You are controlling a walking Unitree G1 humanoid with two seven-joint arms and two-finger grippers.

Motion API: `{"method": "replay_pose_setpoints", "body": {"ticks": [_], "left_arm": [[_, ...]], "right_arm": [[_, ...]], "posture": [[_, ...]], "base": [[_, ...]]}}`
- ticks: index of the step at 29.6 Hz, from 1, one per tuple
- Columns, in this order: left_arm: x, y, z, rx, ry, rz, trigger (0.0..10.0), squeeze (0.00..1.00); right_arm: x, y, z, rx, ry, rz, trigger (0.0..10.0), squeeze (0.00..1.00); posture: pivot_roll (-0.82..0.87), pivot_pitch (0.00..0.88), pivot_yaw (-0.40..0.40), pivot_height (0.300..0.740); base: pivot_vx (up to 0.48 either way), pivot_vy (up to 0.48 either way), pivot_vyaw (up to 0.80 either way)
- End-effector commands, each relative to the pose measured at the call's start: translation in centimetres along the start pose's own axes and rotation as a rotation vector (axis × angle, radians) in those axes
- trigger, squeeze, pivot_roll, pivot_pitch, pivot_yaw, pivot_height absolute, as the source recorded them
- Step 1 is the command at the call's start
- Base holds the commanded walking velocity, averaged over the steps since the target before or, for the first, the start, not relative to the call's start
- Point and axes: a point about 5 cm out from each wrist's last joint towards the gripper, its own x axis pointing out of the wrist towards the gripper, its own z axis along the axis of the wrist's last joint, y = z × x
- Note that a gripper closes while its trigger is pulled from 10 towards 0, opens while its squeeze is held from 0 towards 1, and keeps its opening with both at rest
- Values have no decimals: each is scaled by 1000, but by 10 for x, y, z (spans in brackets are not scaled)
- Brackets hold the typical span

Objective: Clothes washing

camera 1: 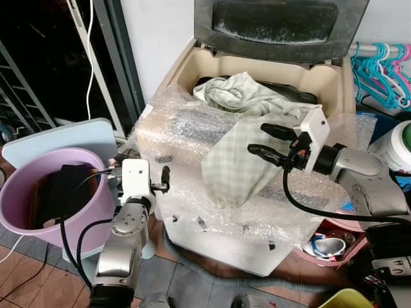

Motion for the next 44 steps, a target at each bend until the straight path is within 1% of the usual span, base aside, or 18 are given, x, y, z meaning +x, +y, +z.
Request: {"method": "replay_pose_setpoints", "body": {"ticks": [1,4,7,18,22,25,27,28,30,31,32,34,36,38,40,41,43,44], "left_arm": [[0,1,3,15,-5,1,10000,0],[0,2,3,16,-5,2,10000,0],[0,1,3,18,-6,4,10000,0],[0,2,3,11,0,13,10000,0],[2,2,3,7,-1,18,10000,0],[2,2,3,4,1,23,10000,0],[3,1,4,1,0,25,10000,0],[3,1,4,0,-1,26,10000,0],[3,1,4,-2,-2,27,10000,0],[3,1,4,-3,-3,30,10000,0],[3,1,4,-3,-3,30,10000,0],[4,1,4,-4,-2,32,10000,0],[4,1,3,-7,0,36,10000,0],[4,1,3,-8,1,37,10000,0],[4,1,3,-9,0,39,10000,0],[4,1,3,-9,0,40,10000,0],[5,1,3,-9,-1,43,10000,0],[5,1,3,-9,-1,44,10000,0]], "right_arm": [[6,-2,-2,-53,42,-55,0,0],[9,-2,-2,-65,61,-88,0,0],[12,3,-6,-100,105,-72,0,0],[15,7,-7,-108,102,-37,0,0],[15,8,-9,-135,134,41,0,0],[17,9,-4,-137,122,95,0,0],[23,10,14,-157,71,222,0,0],[25,7,20,-166,61,245,0,0],[27,-1,32,-185,49,271,0,0],[29,-10,44,-196,39,278,0,0],[29,-10,44,-196,39,278,0,0],[31,-23,58,-223,30,259,0,0],[33,-39,77,-250,11,197,0,0],[34,-45,85,-277,-4,160,0,0],[36,-57,101,-291,-53,48,0,0],[37,-64,110,-308,-88,-24,0,0],[36,-76,136,-313,-208,-174,0,0],[35,-79,144,-306,-248,-212,0,0]], "posture": [[-39,0,35,740],[-35,0,32,740],[-35,0,31,740],[-44,0,33,740],[-44,0,31,740],[-43,0,29,740],[-36,0,21,740],[-36,0,21,740],[-34,0,17,740],[-31,0,14,740],[-31,0,14,740],[-30,0,6,740],[-29,0,0,740],[-29,0,-2,740],[-31,0,-3,740],[-31,0,-5,740],[-33,0,-6,740],[-35,0,-6,740]], "base": [[0,0,0],[0,0,0],[0,0,0],[0,0,0],[0,0,0],[0,0,0],[0,0,0],[0,0,0],[0,0,0],[0,0,0],[0,0,0],[0,0,0],[0,0,0],[0,0,0],[0,0,0],[0,0,0],[0,0,0],[0,0,0]]}}
